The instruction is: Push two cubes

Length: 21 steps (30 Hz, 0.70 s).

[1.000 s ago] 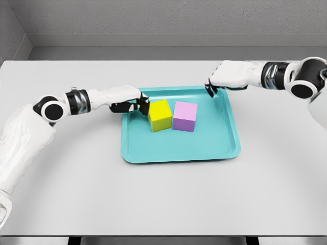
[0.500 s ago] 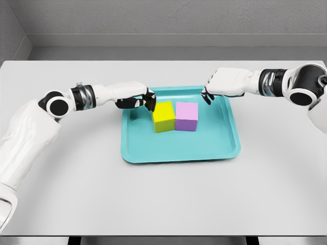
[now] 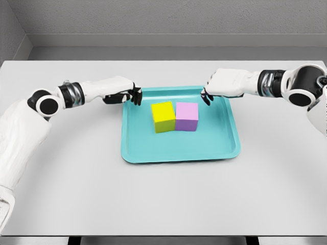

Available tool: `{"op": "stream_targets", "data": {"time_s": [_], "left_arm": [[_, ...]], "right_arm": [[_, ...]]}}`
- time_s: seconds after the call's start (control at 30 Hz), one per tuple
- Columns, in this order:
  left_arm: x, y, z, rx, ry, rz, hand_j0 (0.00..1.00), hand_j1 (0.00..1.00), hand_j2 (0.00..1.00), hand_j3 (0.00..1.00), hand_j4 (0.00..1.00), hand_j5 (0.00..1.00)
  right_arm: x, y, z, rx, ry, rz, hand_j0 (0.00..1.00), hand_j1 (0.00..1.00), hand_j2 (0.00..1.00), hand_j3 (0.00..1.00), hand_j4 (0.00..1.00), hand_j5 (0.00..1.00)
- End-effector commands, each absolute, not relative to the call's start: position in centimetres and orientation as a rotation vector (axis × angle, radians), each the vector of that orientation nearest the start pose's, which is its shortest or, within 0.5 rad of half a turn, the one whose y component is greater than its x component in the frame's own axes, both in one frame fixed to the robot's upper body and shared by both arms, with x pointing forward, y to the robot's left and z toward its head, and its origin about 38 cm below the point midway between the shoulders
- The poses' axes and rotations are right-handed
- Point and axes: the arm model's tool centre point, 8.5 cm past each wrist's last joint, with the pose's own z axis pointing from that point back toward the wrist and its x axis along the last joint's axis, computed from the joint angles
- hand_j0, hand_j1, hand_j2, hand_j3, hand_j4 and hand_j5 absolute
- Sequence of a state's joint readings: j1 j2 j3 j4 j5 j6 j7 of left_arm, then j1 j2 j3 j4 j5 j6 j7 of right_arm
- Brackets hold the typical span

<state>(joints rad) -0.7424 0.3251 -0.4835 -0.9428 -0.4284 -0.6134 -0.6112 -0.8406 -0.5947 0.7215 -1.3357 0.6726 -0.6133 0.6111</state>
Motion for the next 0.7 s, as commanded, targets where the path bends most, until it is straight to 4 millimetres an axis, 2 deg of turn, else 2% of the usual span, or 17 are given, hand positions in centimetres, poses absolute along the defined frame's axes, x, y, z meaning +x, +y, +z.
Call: {"op": "stream_targets", "data": {"time_s": [0.0,0.13,0.27,0.3,0.33,0.5,0.57,0.63,0.67], "left_arm": [[50.9,20.3,14.6,0.126,-1.474,-1.793,0.27,0.27,0.27,0.27,0.27,0.27],[50.9,19.9,14.6,0.142,-1.459,-1.828,0.26,0.26,0.26,0.26,0.26,0.26],[50.9,17.8,14.8,0.169,-1.447,-1.906,0.26,0.26,0.26,0.26,0.26,0.26],[50.8,17.5,14.8,0.170,-1.450,-1.913,0.26,0.26,0.26,0.26,0.26,0.26],[50.8,17.4,15.0,0.172,-1.455,-1.916,0.26,0.26,0.26,0.26,0.26,0.26],[50.7,16.4,15.5,0.167,-1.482,-1.923,0.26,0.26,0.26,0.26,0.26,0.26],[50.8,16.1,15.7,0.164,-1.490,-1.924,0.26,0.26,0.26,0.26,0.26,0.26],[50.8,15.9,15.7,0.160,-1.494,-1.924,0.26,0.26,0.26,0.26,0.26,0.26],[50.8,15.9,15.8,0.162,-1.495,-1.924,0.26,0.26,0.26,0.26,0.26,0.26]], "right_arm": [[47.9,-21.3,21.5,0.658,1.639,-3.056,0.40,0.40,0.40,0.40,0.40,0.40],[48.0,-21.4,21.7,0.668,1.647,-3.054,0.40,0.40,0.40,0.40,0.40,0.40],[48.2,-21.9,22.0,0.688,1.653,-3.055,0.40,0.40,0.40,0.40,0.40,0.40],[48.8,-23.0,22.7,0.736,1.687,-3.059,0.40,0.40,0.40,0.40,0.40,0.40],[48.9,-23.2,22.7,0.745,1.693,-3.063,0.40,0.40,0.40,0.40,0.40,0.40],[49.0,-23.7,23.1,0.768,1.703,-3.059,0.40,0.40,0.40,0.40,0.40,0.40],[49.0,-24.2,23.2,0.780,1.698,-3.066,0.44,0.44,0.44,0.44,0.44,0.44],[49.4,-25.6,24.8,0.857,1.761,-3.035,0.47,0.47,0.47,0.47,0.47,0.47],[49.4,-25.6,24.9,0.863,1.766,-3.032,0.52,0.52,0.52,0.52,0.52,0.52]]}}
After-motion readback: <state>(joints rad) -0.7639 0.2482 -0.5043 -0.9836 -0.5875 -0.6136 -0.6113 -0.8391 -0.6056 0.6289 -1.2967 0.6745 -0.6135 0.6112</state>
